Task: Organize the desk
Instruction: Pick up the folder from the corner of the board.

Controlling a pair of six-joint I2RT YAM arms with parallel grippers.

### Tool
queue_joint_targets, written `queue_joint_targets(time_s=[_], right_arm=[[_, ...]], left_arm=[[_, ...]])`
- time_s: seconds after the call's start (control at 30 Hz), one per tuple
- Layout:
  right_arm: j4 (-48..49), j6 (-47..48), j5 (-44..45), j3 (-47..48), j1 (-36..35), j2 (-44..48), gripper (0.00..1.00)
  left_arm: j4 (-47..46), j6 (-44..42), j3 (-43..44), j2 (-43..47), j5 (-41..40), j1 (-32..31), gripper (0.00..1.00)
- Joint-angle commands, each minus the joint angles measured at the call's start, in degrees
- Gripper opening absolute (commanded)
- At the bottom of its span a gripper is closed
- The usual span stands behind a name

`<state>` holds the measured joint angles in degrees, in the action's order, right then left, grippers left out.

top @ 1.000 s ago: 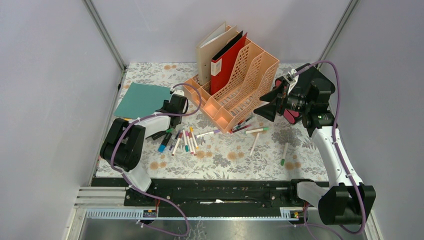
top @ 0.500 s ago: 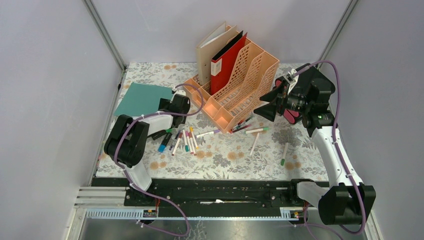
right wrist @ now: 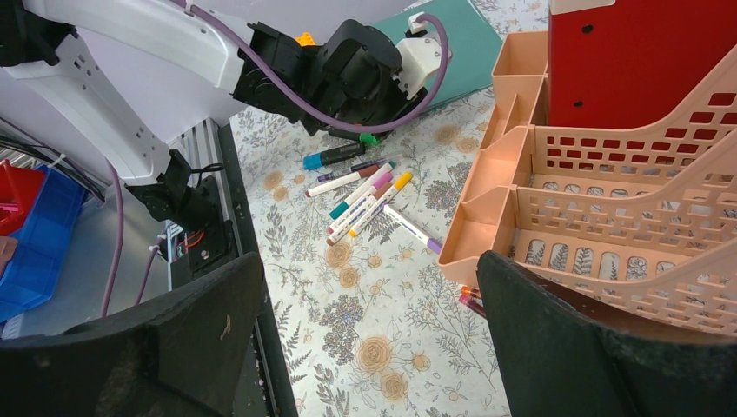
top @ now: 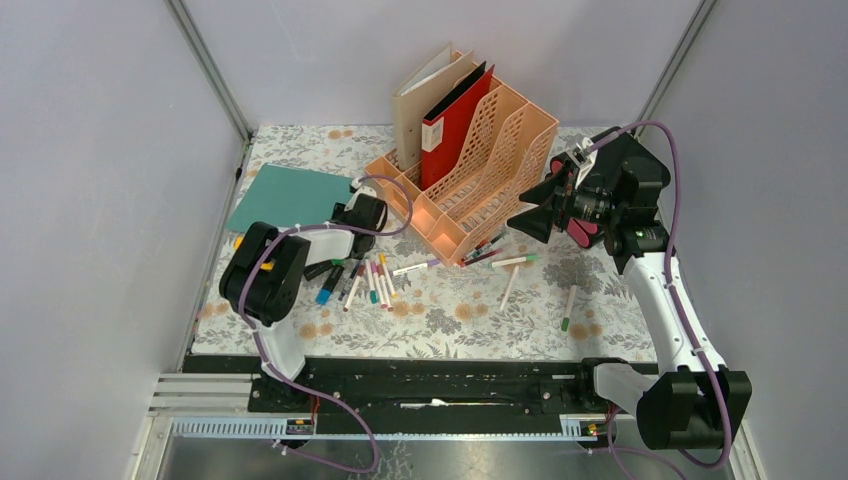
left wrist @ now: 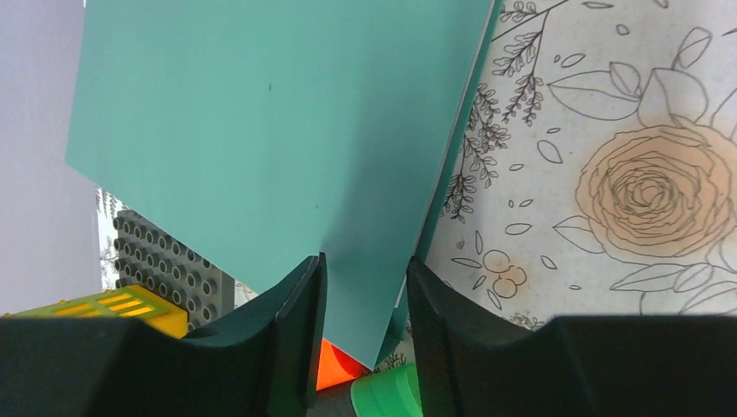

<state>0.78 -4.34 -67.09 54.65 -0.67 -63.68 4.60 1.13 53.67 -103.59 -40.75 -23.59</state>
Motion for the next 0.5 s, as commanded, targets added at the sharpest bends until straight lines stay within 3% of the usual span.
queue_joint_targets(time_s=[0.0, 0.23, 0.47], right_arm=[[2.76, -0.21, -1.51, 0.20, 0.34, 0.66, 1.00], [2.83, -0.23, -1.64, 0.20, 0.37, 0.72, 1.00], [2.83, -0.29, -1.64, 0.15, 0.36, 0.71, 1.00]], left_arm=[[-2.50, -0.69, 1.49, -1.16, -4.11, -0.26, 0.42], [-6.67, -5.04, 1.63, -3.30, -7.05, -1.08, 0.41], [-10.65, -7.08, 0.06, -2.37, -8.09, -2.04, 0.52]])
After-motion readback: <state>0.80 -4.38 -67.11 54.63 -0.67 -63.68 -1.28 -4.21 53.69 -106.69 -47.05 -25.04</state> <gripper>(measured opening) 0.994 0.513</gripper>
